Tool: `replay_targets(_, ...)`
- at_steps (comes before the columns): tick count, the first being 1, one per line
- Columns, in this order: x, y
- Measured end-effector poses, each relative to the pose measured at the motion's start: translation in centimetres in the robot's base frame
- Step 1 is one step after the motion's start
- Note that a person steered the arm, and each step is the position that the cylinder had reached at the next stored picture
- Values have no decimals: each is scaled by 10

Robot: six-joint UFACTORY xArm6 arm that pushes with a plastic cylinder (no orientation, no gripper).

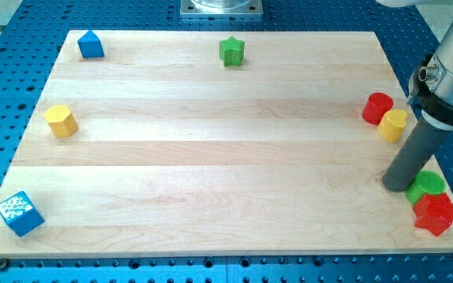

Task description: Move the hexagon left to the green circle

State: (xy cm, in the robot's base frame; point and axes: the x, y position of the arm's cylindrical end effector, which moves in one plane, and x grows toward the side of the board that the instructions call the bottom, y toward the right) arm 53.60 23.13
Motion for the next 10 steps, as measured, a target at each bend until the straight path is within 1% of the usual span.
replay_targets(1,0,-14)
replay_targets(2,0,-77)
replay_targets(3,-17,-156)
replay_targets(5,-100,-290)
replay_targets(6,-159,-331)
replay_targets(7,-202,-367)
replay_targets(8,-202,-441)
replay_targets(9,-197,-501)
replay_targets(10,-170,-509)
